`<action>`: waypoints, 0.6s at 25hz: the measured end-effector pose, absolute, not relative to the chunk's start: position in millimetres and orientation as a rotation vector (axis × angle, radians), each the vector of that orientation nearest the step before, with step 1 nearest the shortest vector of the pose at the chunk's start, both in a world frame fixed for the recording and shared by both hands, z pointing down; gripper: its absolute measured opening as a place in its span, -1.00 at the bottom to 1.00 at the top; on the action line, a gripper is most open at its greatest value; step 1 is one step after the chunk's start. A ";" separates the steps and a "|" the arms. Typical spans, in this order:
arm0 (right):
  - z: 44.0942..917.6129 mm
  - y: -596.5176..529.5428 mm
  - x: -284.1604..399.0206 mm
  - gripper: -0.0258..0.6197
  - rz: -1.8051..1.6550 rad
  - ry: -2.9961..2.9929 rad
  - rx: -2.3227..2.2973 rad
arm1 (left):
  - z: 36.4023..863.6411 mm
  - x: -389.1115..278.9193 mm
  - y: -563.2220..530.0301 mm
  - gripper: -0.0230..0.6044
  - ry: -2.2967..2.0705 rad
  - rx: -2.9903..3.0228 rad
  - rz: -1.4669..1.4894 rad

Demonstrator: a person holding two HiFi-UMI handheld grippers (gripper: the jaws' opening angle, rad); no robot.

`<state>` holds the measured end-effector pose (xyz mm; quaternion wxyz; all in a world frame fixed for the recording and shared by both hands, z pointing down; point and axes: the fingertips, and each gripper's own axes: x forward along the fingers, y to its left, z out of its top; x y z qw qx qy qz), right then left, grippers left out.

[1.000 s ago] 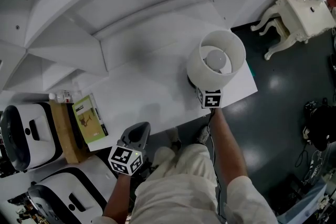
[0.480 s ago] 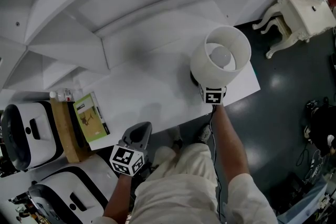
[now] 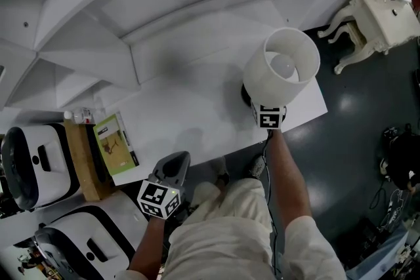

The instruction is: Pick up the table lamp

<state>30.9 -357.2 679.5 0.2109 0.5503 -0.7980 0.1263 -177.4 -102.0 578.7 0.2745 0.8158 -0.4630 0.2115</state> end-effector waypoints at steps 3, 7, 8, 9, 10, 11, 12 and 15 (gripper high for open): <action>677.0 -357.1 34.1 -0.66 0.357 -2.213 1.515 | 576.4 -179.2 -101.8 -0.90 -1.255 2.192 0.562; 674.6 -351.4 37.2 -0.68 0.376 -2.222 1.483 | 575.9 -180.7 -100.6 -0.90 -1.266 2.186 0.559; 673.4 -349.9 37.3 -0.68 0.377 -2.227 1.475 | 575.5 -180.3 -100.9 -0.90 -1.267 2.187 0.556; 671.6 -348.4 37.1 -0.68 0.377 -2.233 1.467 | 574.9 -179.7 -101.4 -0.90 -1.269 2.189 0.553; 669.0 -346.6 37.0 -0.68 0.376 -2.238 1.459 | 574.0 -178.8 -102.1 -0.90 -1.270 2.191 0.549; 665.4 -344.7 36.9 -0.69 0.374 -2.241 1.451 | 573.0 -177.5 -103.0 -0.90 -1.271 2.194 0.544; 660.7 -343.0 37.0 -0.69 0.372 -2.244 1.443 | 571.5 -175.9 -104.3 -0.90 -1.273 2.198 0.538; 642.9 -336.3 37.3 -0.69 0.406 -2.253 1.408 | 564.0 -169.1 -109.3 -0.90 -1.275 2.215 0.512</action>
